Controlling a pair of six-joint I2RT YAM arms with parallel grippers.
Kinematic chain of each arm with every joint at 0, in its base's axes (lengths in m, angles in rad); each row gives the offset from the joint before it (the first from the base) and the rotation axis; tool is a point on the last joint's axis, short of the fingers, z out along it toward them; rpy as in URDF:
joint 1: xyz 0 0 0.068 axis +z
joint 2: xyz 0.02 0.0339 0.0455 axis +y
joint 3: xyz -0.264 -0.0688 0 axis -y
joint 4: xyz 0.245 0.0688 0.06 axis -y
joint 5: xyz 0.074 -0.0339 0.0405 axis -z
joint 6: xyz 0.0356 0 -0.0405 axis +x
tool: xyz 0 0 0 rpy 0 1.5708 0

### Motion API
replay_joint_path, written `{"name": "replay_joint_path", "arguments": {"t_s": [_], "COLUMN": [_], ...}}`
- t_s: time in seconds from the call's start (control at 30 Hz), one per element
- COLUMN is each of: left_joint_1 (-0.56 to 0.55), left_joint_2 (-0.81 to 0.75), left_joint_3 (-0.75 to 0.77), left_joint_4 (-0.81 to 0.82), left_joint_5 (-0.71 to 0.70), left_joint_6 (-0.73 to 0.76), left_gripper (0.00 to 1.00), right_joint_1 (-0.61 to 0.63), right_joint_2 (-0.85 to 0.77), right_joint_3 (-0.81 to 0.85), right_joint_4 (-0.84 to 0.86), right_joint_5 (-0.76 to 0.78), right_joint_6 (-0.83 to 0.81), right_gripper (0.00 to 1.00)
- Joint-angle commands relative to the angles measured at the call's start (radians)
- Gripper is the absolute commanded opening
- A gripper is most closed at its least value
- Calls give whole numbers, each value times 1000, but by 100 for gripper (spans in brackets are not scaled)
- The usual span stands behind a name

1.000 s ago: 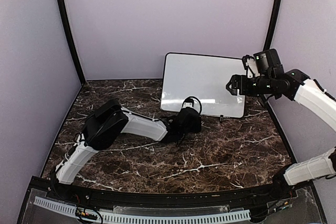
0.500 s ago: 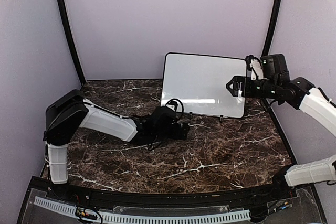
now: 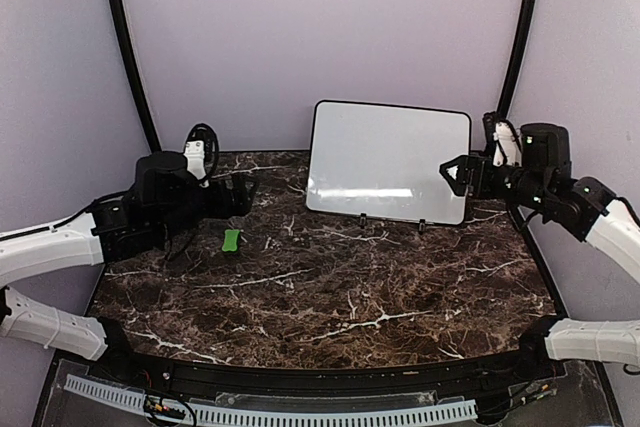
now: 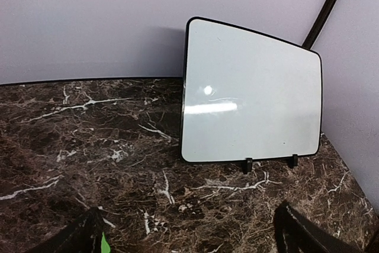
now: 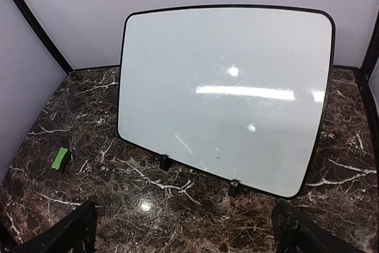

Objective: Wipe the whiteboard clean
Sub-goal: Reset both arms

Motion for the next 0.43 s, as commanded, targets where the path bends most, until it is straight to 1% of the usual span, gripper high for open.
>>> {"name": "replay_joint_path", "arguments": {"t_s": [0.0, 0.17, 0.23, 0.3, 0.4], "left_joint_1": [33, 61, 68, 70, 70], "left_joint_2": [-137, -249, -278, -302, -316], "left_joint_3": [-57, -89, -101, -113, -106], "left_joint_4": [-191, -254, -267, -272, -285], "left_joint_5": [-84, -83, -84, -95, -99], "left_joint_6": [37, 41, 48, 52, 68], "left_gripper": [99, 99, 99, 99, 99], "right_joint_1": [-6, -6, -6, -6, -6], "right_joint_2": [-58, -148, -177, -188, -181], "right_joint_3": [-49, -102, -111, -116, -102], "right_joint_4": [74, 115, 122, 126, 114], "right_joint_5": [15, 49, 85, 126, 144], "right_joint_6": [-9, -40, -43, -42, -46], "right_gripper": [99, 99, 98, 99, 98]}}
